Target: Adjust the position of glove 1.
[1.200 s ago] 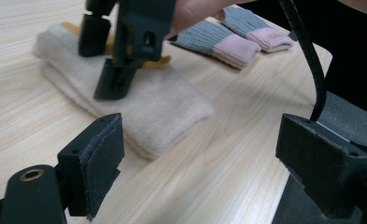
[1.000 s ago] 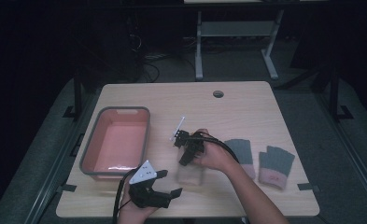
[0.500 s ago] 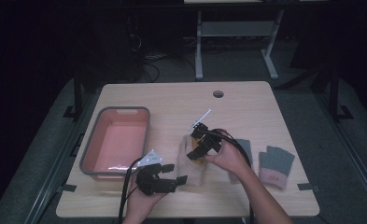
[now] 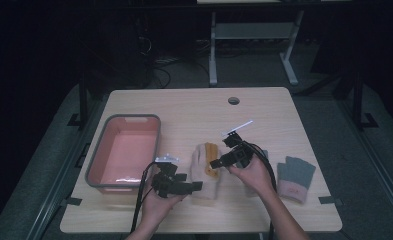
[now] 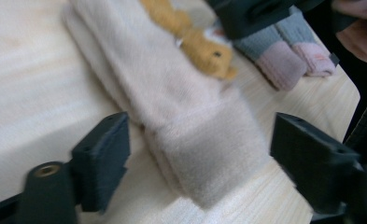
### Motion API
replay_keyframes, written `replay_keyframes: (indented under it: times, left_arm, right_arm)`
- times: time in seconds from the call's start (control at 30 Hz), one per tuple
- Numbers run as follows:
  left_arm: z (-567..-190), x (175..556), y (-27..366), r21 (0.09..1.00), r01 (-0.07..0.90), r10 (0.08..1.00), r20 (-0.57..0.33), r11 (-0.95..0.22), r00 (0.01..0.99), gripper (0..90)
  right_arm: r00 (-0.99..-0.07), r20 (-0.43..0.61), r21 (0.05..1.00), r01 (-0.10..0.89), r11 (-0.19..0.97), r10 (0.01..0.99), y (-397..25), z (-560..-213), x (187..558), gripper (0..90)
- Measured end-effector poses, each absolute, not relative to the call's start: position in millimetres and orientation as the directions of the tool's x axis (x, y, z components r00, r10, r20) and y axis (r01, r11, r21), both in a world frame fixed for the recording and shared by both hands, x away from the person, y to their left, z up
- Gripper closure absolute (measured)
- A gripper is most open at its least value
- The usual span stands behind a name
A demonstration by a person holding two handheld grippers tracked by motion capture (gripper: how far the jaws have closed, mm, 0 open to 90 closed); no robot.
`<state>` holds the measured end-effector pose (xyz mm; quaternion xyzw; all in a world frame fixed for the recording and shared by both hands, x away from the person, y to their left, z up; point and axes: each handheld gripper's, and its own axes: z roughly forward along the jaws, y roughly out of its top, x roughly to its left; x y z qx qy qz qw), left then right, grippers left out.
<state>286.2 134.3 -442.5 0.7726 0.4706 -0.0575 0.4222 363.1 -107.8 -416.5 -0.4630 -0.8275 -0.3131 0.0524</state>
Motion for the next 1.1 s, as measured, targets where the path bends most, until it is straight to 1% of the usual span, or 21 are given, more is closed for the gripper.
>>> replay_keyframes:
  times: [0.07, 0.2, 0.23, 0.33, 0.47, 0.63, 0.73, 0.83, 1.0, 1.1]
  left_arm:
    - [-446.8, 288.7, 133.4, 0.569, 0.794, 0.669, -0.509, -0.211, 0.542, 17.8]
    - [-452.9, 292.7, 130.5, 0.523, 0.829, 0.679, -0.537, -0.199, 0.501, 17.8]
    - [-453.5, 293.3, 130.3, 0.517, 0.832, 0.678, -0.539, -0.201, 0.499, 17.8]
    - [-455.3, 295.3, 129.9, 0.504, 0.841, 0.682, -0.547, -0.194, 0.485, 18.9]
    - [-457.4, 296.5, 128.7, 0.486, 0.849, 0.691, -0.541, -0.208, 0.479, 23.0]
    - [-458.0, 294.8, 126.8, 0.482, 0.848, 0.690, -0.539, -0.219, 0.484, 28.2]
    - [-457.5, 293.4, 127.0, 0.477, 0.848, 0.694, -0.531, -0.230, 0.487, 33.6]
    - [-458.5, 293.6, 127.1, 0.472, 0.852, 0.688, -0.542, -0.227, 0.483, 39.2]
    - [-458.5, 294.9, 128.2, 0.462, 0.855, 0.689, -0.542, -0.234, 0.481, 43.6]
    - [-459.0, 296.4, 129.5, 0.459, 0.856, 0.686, -0.545, -0.238, 0.483, 46.1]
  right_arm:
    - [-0.545, 0.406, 0.471, 0.813, 0.343, 0.733, -112.4, -418.4, 363.0, 40.1]
    - [-0.499, 0.453, 0.457, 0.841, 0.288, 0.739, -120.3, -421.8, 362.3, 40.3]
    - [-0.486, 0.478, 0.455, 0.849, 0.268, 0.732, -123.1, -423.0, 362.1, 40.4]
    - [-0.458, 0.489, 0.434, 0.866, 0.248, 0.743, -126.2, -425.2, 360.0, 40.2]
    - [-0.437, 0.515, 0.415, 0.880, 0.232, 0.737, -128.6, -427.3, 357.5, 37.8]
    - [-0.402, 0.551, 0.392, 0.898, 0.199, 0.732, -129.7, -429.5, 360.5, 39.0]
    - [-0.380, 0.560, 0.379, 0.908, 0.180, 0.736, -131.4, -431.2, 363.0, 38.9]
    - [-0.360, 0.567, 0.363, 0.917, 0.168, 0.741, -132.5, -433.8, 365.8, 39.0]
    - [-0.312, 0.596, 0.314, 0.939, 0.143, 0.740, -132.1, -443.2, 371.8, 39.1]
    - [-0.297, 0.611, 0.302, 0.944, 0.131, 0.734, -130.2, -447.3, 374.1, 39.3]
